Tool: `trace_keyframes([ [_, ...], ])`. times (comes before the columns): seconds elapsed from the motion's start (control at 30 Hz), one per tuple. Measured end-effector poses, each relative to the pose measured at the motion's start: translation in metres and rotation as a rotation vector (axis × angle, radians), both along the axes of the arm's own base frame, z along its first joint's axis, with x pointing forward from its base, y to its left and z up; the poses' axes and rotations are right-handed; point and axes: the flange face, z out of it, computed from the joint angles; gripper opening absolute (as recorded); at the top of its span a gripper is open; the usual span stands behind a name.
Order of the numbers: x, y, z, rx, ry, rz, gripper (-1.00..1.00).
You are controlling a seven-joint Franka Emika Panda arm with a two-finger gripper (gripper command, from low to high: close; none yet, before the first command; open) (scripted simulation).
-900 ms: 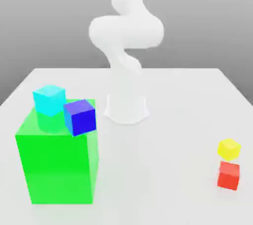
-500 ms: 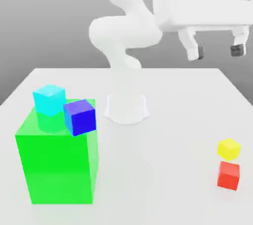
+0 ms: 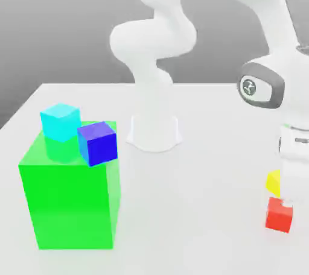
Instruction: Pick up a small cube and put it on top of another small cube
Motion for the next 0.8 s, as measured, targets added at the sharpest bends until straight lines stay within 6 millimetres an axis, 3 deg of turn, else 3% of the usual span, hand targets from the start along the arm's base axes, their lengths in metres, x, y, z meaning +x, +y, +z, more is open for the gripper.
trace_keyframes([
  [0.07, -0.001, 0.0, -0.025, -0.002, 0.002, 0.004, 0.0],
  [0.1, -0.002, 0.0, -0.036, -0.002, 0.003, 0.005, -1.0],
  [0.33, -0.002, 0.0, -0.039, -0.003, 0.004, 0.006, -1.0],
  [0.5, -0.002, 0.0, 0.013, -0.003, 0.004, 0.005, -1.0],
  [0.53, 0.005, -0.008, 0.026, -0.005, 0.001, -0.001, -1.0],
  [0.6, 0.03, -0.034, 0.056, -0.013, -0.008, -0.021, -1.0],
  [0.7, 0.069, -0.1, 0.103, -0.023, -0.017, -0.093, -1.0],
  [0.8, 0.087, -0.158, 0.15, -0.029, -0.02, -0.132, -1.0],
])
